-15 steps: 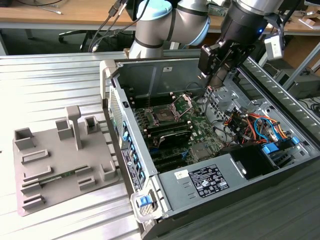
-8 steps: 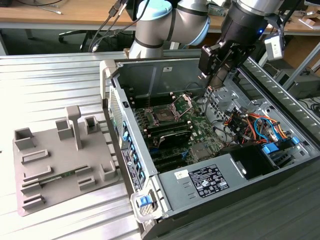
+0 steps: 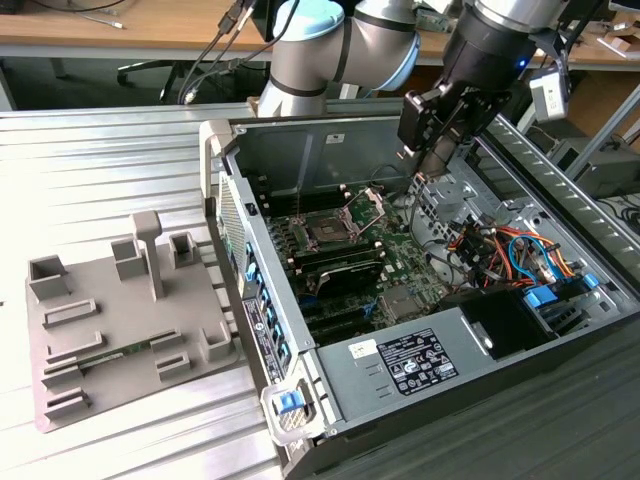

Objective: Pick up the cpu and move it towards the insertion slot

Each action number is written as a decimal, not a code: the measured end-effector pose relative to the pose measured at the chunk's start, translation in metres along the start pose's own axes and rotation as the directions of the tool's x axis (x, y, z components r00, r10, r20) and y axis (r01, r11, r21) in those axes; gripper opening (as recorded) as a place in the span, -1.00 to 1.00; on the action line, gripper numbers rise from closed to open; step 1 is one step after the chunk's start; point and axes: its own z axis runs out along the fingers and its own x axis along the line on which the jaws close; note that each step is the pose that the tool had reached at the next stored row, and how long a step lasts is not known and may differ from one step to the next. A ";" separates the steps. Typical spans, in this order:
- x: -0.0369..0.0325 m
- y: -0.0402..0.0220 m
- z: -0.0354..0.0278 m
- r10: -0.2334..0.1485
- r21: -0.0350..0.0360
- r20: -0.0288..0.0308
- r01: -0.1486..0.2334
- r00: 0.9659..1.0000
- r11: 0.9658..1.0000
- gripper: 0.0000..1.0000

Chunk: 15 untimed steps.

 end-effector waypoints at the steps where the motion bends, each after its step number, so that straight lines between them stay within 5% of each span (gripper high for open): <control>1: -0.0002 0.0000 0.0001 0.000 0.000 0.000 0.000 1.000 1.000 0.10; 15: -0.0028 -0.0005 0.0017 0.000 0.000 0.000 0.000 1.000 1.000 0.10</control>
